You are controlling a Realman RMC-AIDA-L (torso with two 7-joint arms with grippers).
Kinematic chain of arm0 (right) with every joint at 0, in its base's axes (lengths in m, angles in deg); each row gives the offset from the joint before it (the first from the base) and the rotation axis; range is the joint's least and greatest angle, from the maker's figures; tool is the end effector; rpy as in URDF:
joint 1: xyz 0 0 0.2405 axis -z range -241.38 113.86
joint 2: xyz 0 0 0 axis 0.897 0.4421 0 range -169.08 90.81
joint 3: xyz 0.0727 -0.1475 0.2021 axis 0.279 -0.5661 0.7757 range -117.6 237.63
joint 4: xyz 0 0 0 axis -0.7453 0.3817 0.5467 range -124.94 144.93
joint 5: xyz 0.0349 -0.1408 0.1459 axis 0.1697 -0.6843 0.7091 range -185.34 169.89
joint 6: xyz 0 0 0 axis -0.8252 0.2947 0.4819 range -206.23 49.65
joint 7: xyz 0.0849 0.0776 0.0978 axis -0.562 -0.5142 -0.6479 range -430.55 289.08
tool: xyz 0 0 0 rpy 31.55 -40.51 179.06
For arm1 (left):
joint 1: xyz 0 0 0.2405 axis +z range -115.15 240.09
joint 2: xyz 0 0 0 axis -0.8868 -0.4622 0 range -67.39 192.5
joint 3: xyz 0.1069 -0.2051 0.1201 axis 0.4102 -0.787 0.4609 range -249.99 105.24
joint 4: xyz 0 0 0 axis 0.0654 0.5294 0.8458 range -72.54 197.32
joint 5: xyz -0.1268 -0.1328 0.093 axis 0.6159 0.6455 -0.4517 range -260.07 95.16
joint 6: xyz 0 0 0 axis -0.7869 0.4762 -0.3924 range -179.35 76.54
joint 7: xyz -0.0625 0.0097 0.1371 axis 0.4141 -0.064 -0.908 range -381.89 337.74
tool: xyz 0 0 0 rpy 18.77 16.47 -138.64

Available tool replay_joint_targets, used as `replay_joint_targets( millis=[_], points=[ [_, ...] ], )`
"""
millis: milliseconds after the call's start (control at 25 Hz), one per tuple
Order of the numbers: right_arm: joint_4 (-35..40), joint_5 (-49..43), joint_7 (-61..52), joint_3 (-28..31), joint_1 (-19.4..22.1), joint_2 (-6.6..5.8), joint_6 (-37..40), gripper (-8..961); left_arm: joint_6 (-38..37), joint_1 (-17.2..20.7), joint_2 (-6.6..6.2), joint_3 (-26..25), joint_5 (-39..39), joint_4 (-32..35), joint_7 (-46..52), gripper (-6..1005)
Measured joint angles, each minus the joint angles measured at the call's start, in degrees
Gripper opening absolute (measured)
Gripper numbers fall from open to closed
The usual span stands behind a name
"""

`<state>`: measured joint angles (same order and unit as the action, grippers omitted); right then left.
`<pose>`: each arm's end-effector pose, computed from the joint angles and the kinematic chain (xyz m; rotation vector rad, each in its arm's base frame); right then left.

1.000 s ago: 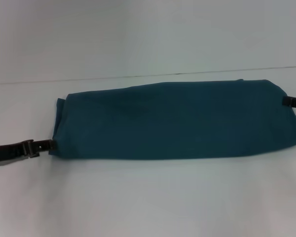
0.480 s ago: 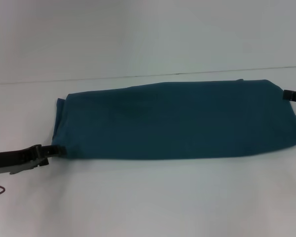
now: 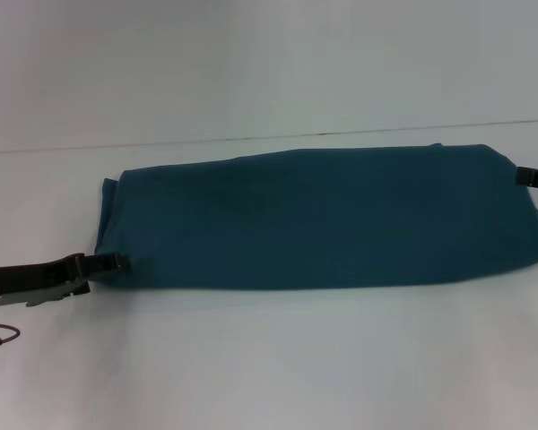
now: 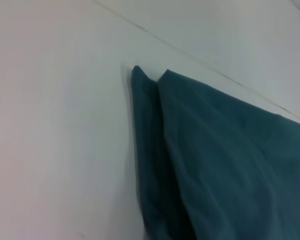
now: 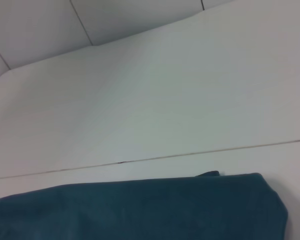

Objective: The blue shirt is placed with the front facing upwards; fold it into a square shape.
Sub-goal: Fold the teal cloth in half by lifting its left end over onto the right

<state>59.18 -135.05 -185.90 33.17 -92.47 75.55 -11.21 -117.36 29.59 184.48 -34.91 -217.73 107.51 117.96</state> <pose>0.3466 0.3770 0.1051 -1.9386 1.2567 0.4694 -0.3043 0.3757 -0.0029 -1.9613 -1.7557 -0.4272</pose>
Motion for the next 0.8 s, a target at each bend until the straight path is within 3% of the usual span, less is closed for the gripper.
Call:
replay_joint_targets(
  millis=[360, 800],
  points=[
    [0.09, -0.01, -0.10, 0.04, 0.21, 0.00, 0.02, 906, 0.18, -0.79, -0.27, 0.06, -0.75, -0.82, 0.71, 896],
    [0.13, -0.03, -0.21, 0.04, 0.33, -0.08, 0.00, 905, 3.16, -3.53, -0.28, 0.07, -1.13, -3.93, 0.31, 894]
  ],
)
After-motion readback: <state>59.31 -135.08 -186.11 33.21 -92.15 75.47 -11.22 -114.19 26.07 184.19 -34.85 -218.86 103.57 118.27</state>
